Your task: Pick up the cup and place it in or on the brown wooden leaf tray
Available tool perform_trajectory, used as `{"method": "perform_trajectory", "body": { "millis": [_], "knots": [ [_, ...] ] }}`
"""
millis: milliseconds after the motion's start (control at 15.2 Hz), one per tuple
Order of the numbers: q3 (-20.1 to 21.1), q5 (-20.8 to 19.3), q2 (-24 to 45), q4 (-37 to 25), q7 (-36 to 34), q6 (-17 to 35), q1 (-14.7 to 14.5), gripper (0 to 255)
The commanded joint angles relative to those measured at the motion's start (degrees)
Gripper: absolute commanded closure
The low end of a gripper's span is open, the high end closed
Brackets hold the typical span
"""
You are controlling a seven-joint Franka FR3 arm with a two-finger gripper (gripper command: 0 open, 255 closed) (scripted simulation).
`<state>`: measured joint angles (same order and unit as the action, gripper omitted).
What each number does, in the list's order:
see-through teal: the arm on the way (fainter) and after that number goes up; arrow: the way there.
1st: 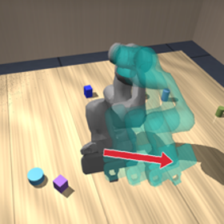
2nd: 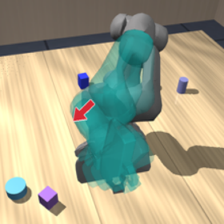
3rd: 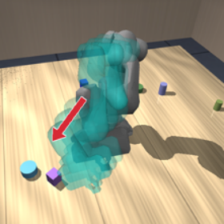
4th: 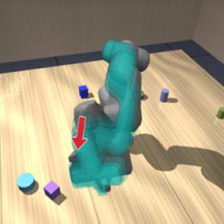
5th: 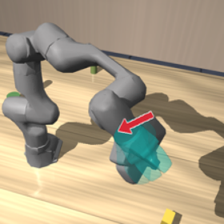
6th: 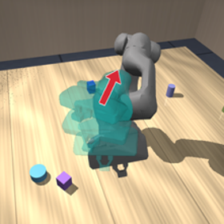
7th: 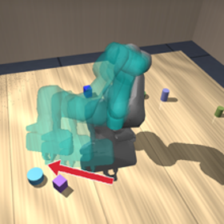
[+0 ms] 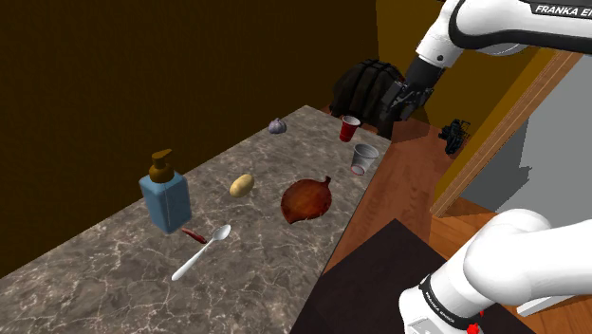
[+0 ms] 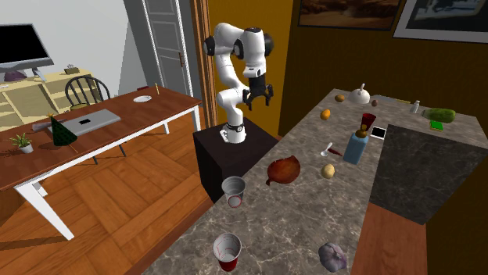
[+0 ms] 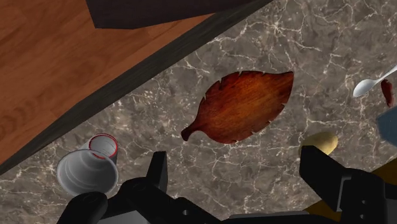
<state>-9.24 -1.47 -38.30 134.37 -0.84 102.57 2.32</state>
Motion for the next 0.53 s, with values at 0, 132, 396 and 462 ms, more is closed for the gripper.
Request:
{"method": "perform_trajectory", "body": {
  "millis": [0,132,396,462],
  "knots": [
    [-1.91,-0.34,2.16,0.61,1.82,2.68,0.41,0],
    [-3.98,-0.53,4.81,0.78,3.82,5.33,0.78,0],
    [-8.15,-0.18,10.90,0.26,8.08,10.46,1.24,0],
    [-9.19,0.08,12.58,-0.06,9.21,11.68,1.29,0]
  ]
}}
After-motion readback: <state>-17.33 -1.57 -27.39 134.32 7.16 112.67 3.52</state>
